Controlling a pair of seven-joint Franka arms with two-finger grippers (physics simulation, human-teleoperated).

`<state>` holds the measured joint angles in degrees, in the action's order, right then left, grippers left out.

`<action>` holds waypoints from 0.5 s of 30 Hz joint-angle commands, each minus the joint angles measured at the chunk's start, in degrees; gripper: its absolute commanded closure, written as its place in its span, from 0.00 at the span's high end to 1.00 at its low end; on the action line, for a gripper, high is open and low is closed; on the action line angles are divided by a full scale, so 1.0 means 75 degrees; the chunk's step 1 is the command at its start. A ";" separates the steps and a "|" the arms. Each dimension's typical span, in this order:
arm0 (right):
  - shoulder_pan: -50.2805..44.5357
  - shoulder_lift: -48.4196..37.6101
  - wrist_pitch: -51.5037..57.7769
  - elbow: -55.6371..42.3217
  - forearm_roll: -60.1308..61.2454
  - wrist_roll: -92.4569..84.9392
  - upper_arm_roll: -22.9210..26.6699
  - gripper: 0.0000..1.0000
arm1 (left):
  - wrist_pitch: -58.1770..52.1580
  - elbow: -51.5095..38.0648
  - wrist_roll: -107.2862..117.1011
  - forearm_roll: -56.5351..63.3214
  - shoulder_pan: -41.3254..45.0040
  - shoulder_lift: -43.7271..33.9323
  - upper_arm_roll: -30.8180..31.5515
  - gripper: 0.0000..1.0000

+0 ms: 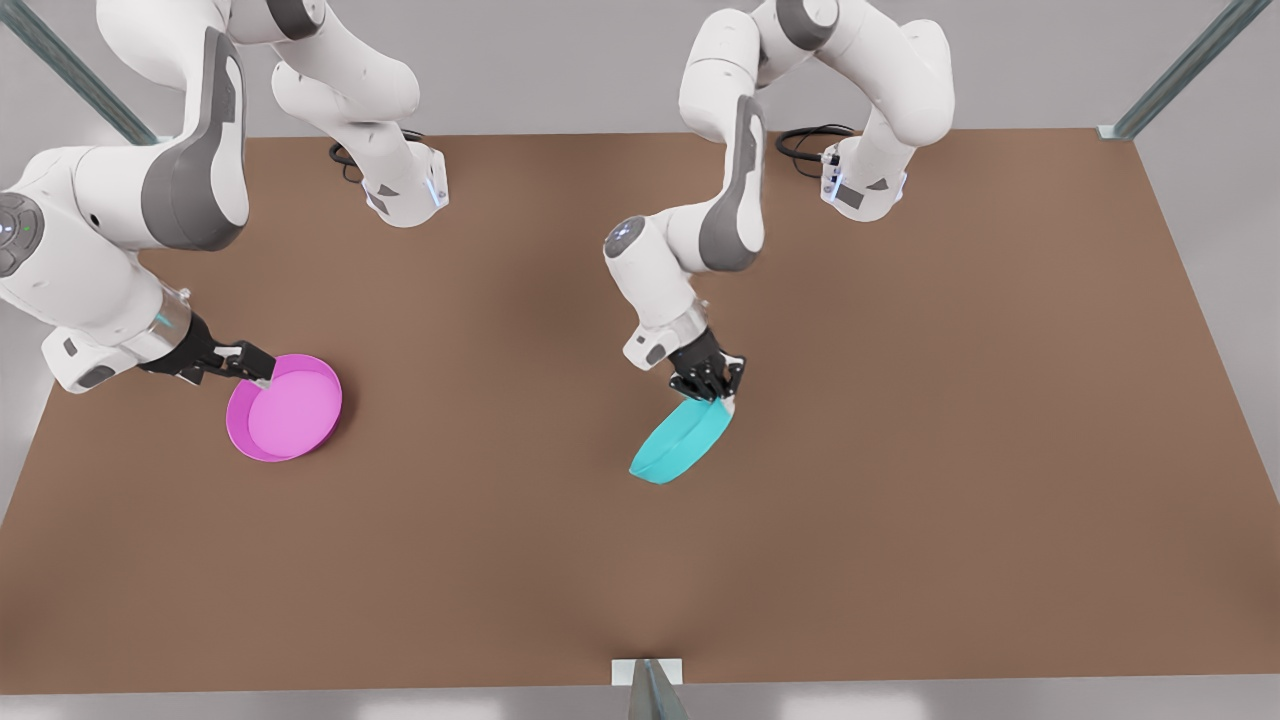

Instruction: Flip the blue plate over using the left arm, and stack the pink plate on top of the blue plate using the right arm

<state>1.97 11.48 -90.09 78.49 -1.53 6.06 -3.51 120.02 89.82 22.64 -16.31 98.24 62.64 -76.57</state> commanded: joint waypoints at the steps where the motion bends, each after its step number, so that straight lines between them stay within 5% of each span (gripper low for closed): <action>1: -0.0005 -0.0007 0.0000 0.0000 -0.0006 0.0000 0.0000 1.00 | 0.0005 0.0012 0.0098 0.0416 0.0049 0.0050 -0.0009 0.21; 7: 0.0007 0.0004 -0.0012 0.0000 0.0005 0.0000 0.0000 1.00 | -0.0053 0.0071 0.3553 0.2876 0.0916 0.0824 0.0178 0.21; 15: 0.0019 0.0004 -0.0047 0.0000 0.0122 -0.0012 0.0011 1.00 | -0.1166 0.0094 0.8688 0.7647 0.1022 0.0754 0.2006 0.21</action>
<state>2.14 11.52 -90.49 78.49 0.49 5.90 -3.20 110.42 90.52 88.52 31.99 105.61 68.14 -60.53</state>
